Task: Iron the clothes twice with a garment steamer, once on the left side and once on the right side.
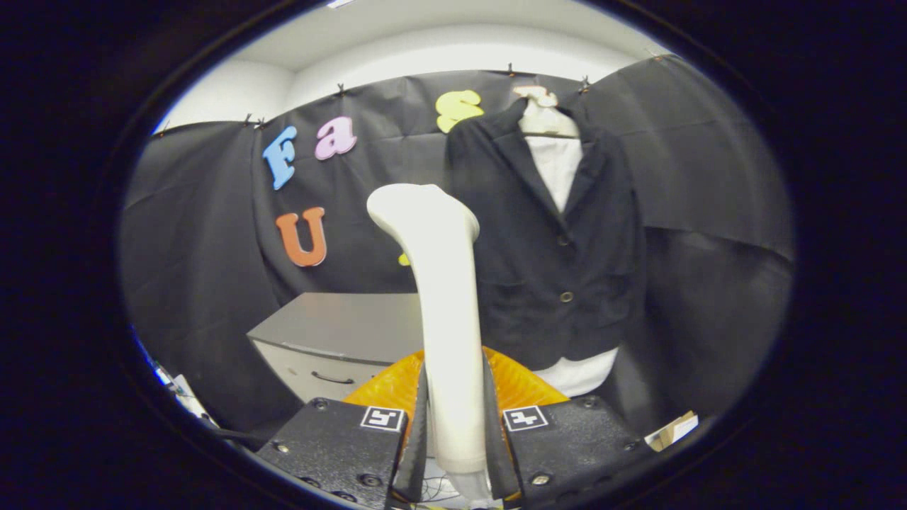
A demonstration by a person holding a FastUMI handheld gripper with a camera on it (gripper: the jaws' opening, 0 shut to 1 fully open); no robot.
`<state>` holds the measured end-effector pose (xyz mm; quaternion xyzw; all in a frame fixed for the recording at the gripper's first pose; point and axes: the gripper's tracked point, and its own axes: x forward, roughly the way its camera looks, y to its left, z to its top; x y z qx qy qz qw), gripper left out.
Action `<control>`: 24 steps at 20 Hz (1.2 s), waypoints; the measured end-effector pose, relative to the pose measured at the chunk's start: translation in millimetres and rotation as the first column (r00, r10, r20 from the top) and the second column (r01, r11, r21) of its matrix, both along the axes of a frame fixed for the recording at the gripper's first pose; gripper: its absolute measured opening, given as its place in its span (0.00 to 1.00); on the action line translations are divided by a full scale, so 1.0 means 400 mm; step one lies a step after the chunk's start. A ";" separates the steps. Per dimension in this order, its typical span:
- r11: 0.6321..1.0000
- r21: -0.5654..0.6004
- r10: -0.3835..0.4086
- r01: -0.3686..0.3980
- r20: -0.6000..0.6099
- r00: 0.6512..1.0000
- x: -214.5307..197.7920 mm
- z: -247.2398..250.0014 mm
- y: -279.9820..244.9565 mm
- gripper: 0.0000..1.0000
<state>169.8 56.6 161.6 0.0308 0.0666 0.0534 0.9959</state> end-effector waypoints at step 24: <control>0.997 0.036 -0.072 0.065 0.229 0.971 0.323 0.380 -0.205 0.38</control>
